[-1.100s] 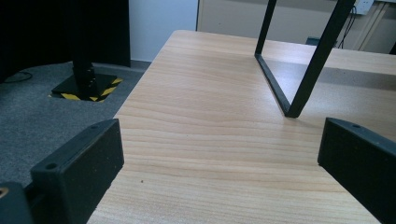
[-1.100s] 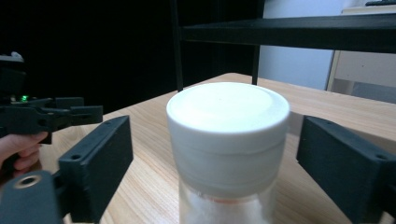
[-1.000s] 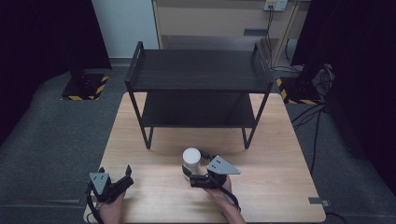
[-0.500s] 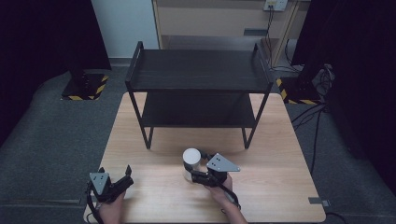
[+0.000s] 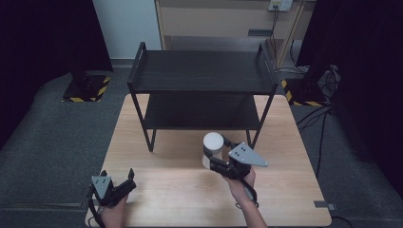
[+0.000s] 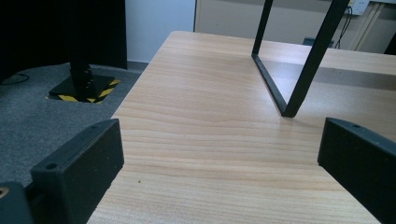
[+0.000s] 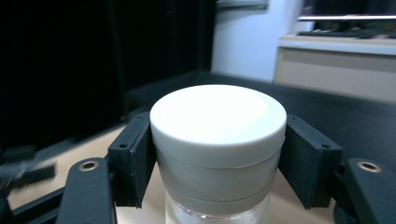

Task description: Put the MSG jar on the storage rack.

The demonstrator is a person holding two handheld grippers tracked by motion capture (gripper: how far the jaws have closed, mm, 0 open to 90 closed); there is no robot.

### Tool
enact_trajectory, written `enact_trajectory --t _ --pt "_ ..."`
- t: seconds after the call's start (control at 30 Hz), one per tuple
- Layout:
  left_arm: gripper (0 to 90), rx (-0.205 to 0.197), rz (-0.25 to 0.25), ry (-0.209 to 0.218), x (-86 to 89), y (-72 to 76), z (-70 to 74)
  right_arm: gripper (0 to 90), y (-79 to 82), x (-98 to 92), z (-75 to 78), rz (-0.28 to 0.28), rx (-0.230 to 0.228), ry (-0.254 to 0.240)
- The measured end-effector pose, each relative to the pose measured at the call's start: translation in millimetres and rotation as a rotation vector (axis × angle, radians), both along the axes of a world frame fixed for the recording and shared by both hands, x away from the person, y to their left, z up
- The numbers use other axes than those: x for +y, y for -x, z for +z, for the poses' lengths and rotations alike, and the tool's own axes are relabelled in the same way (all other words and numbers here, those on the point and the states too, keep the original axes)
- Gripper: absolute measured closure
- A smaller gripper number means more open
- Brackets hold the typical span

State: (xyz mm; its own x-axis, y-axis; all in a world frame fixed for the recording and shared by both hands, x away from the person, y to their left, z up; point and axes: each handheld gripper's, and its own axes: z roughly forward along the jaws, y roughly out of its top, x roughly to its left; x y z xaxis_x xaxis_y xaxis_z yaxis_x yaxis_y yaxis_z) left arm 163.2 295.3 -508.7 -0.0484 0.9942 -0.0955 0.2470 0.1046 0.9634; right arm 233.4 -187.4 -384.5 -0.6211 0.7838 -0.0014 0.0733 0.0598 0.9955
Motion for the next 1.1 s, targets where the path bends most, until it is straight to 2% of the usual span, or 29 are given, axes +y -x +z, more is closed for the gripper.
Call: enact_trajectory --t 0.03,0.1,0.3,0.33,0.37,0.5,0.67,0.87,1.0,1.03,1.07,1.1 --pt "0.0 0.000 0.001 0.002 0.2 0.0 0.0 33.5 -1.2 -2.8 12.3 -0.034 -0.009 -0.015" --pt "0.0 0.000 0.001 0.004 0.5 0.0 0.0 33.5 -3.9 -3.3 22.8 -0.071 -0.021 -0.018" --pt "0.0 -0.001 0.001 0.010 1.2 0.2 0.1 33.5 -19.3 1.6 41.5 -0.169 -0.012 -0.034" --pt "0.0 -0.001 0.001 0.010 1.2 0.2 0.1 33.5 -19.3 1.6 41.5 -0.169 -0.012 -0.034" --pt "0.0 -0.001 0.001 0.012 1.3 0.3 0.0 33.5 -24.1 6.1 43.2 -0.206 -0.005 -0.040" --pt "0.0 -0.006 0.002 0.021 2.1 0.6 -0.6 33.6 -32.6 12.3 44.5 -0.259 -0.005 -0.063" --pt "0.0 -0.008 0.001 0.025 3.0 0.9 -0.7 33.6 -39.9 14.0 49.5 -0.276 -0.020 -0.062" --pt "0.0 -0.013 -0.002 0.034 4.2 1.3 -1.1 33.6 -57.6 19.5 55.6 -0.330 -0.039 -0.050" --pt "0.0 -0.015 -0.001 0.039 4.8 1.5 -1.4 33.6 -73.8 33.8 54.0 -0.413 -0.052 -0.034" --pt "0.0 -0.015 -0.002 0.039 4.8 1.4 -1.3 33.6 -73.8 33.8 54.0 -0.413 -0.052 -0.034" --pt "0.0 -0.015 -0.002 0.039 4.9 1.4 -1.3 33.6 -79.3 42.2 51.0 -0.461 -0.061 -0.038" --pt "0.0 -0.015 -0.002 0.039 4.9 1.4 -1.3 33.6 -82.2 46.9 50.2 -0.486 -0.063 -0.036"
